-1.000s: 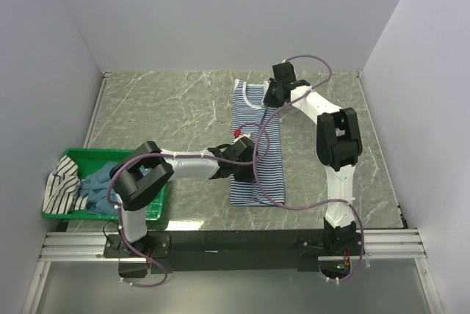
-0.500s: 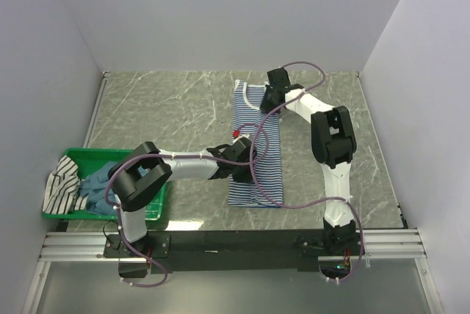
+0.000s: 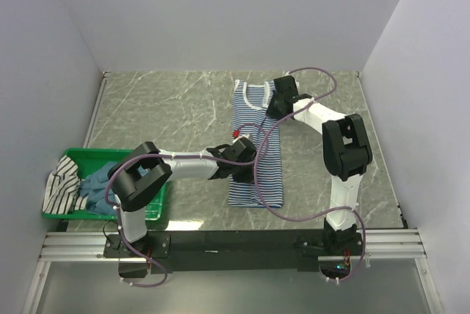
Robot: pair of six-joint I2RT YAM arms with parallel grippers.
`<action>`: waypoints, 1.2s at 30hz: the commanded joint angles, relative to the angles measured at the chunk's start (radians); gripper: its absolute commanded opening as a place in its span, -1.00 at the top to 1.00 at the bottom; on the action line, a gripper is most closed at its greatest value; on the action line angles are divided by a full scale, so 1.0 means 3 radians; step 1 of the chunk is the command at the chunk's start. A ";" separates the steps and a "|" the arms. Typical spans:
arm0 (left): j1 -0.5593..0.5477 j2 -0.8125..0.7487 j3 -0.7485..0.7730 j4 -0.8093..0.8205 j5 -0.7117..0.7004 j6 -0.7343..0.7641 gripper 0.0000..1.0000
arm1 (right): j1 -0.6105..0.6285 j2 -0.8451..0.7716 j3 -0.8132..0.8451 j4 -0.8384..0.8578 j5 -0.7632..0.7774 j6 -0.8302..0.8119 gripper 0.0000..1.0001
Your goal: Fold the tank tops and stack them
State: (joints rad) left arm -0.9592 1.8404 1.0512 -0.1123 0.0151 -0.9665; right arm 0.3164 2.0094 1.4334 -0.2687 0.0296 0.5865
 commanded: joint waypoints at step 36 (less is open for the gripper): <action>0.0002 -0.0086 -0.0104 -0.0122 0.0016 0.0026 0.99 | 0.0126 -0.0102 -0.0385 0.0400 -0.0083 0.0172 0.88</action>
State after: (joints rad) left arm -0.9592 1.8294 1.0378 -0.1127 0.0162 -0.9657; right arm 0.3336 2.0388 1.3426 -0.1791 -0.0010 0.6315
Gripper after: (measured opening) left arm 0.012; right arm 0.061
